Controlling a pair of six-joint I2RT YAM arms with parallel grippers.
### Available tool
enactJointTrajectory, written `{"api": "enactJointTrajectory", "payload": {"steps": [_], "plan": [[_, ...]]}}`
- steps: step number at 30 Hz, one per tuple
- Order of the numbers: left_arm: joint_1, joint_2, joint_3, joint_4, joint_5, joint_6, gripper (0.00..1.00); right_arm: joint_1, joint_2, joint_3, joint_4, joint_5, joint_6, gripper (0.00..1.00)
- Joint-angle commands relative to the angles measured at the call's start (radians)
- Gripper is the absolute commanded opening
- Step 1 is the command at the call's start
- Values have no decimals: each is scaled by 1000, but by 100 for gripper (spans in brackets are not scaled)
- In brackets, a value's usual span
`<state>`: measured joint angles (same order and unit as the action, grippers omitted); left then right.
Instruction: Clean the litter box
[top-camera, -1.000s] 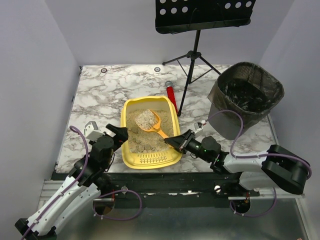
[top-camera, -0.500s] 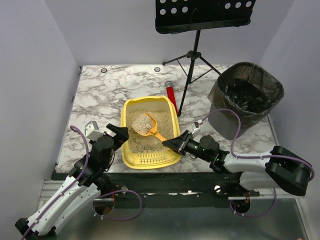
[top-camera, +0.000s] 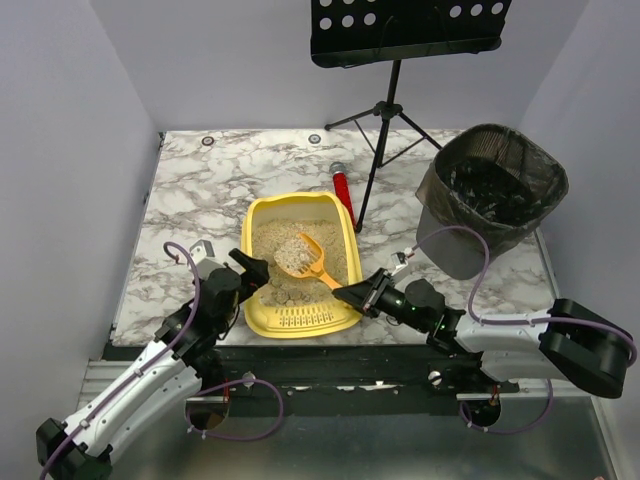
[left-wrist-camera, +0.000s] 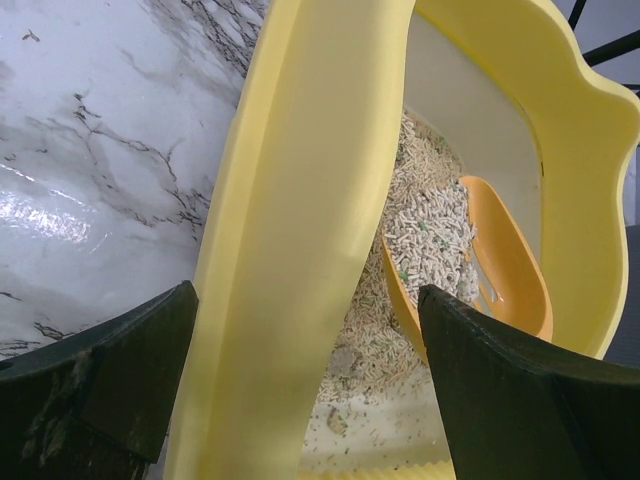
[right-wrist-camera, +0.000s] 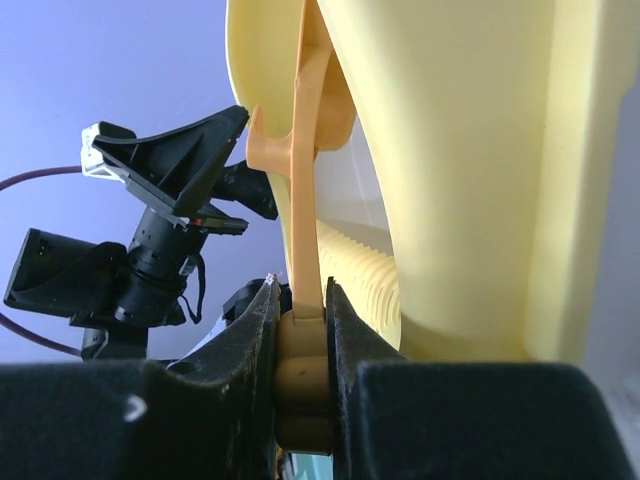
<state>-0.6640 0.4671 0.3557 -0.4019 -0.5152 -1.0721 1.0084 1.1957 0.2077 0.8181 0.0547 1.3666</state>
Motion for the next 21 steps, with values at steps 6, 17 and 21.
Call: {"api": "enactJointTrajectory", "payload": {"steps": [6, 17, 21], "plan": [[0, 28, -40, 184, 72, 27, 99, 21, -16, 3, 32, 75, -34, 1], [0, 226, -35, 460, 99, 87, 99, 42, -64, -76, 132, 177, 46, 1], [0, 314, -2, 537, 118, 147, 99, 41, -62, -157, 219, 203, 101, 1]]}}
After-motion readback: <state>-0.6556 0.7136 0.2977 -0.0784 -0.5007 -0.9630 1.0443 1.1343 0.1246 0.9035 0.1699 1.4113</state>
